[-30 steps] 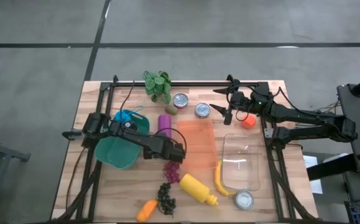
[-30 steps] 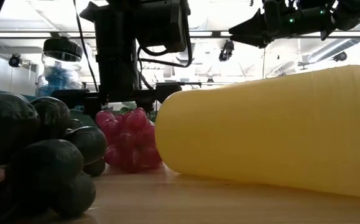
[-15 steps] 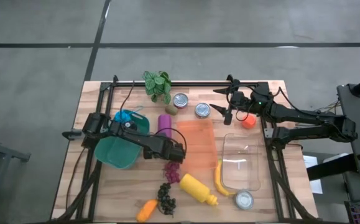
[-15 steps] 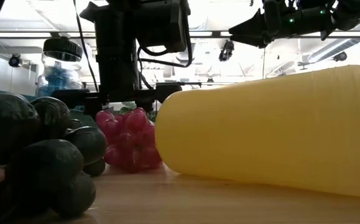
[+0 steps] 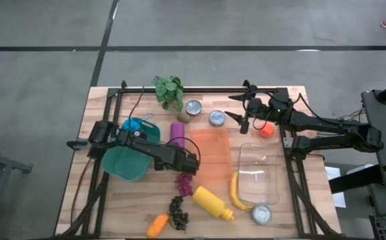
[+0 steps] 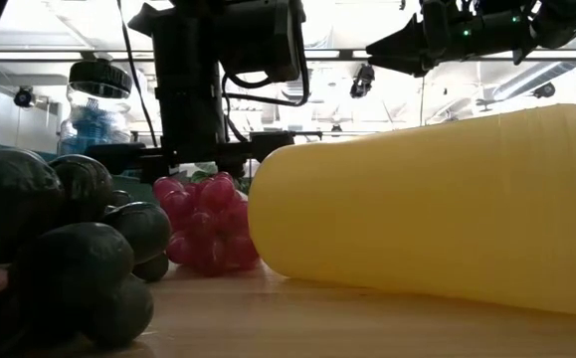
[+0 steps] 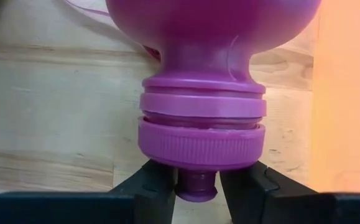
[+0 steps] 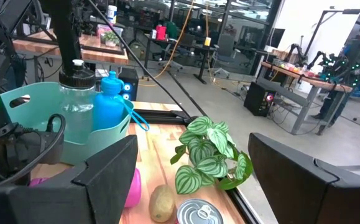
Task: Pick & Place Food Item
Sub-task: Put the violet water bottle into the green bin
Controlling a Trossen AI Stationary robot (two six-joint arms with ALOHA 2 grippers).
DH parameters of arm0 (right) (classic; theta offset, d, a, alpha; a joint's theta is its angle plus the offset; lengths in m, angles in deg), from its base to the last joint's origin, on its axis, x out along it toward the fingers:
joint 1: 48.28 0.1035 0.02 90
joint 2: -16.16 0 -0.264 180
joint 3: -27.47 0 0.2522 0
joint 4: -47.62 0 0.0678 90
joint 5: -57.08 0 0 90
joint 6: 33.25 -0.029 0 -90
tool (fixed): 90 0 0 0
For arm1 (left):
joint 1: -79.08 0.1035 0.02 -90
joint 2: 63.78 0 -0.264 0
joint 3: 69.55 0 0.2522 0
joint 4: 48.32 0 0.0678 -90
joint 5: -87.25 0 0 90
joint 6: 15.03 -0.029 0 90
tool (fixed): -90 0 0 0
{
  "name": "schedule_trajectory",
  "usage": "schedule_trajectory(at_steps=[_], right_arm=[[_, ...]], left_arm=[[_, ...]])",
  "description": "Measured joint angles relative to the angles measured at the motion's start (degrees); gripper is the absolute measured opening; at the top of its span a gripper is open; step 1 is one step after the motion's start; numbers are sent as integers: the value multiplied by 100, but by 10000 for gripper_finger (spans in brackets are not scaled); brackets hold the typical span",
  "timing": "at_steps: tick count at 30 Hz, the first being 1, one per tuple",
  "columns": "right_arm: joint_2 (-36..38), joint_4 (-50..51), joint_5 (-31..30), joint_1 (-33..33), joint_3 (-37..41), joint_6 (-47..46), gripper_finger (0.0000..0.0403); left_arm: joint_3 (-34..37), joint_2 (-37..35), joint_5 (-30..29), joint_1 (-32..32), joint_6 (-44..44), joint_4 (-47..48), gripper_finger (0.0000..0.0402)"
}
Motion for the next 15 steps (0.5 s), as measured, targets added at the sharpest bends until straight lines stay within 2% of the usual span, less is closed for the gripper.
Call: schedule_trajectory(at_steps=[15], right_arm=[[0,0,0,1,-1,0,305]], left_arm=[[0,-2,2,0,0,-60,116]])
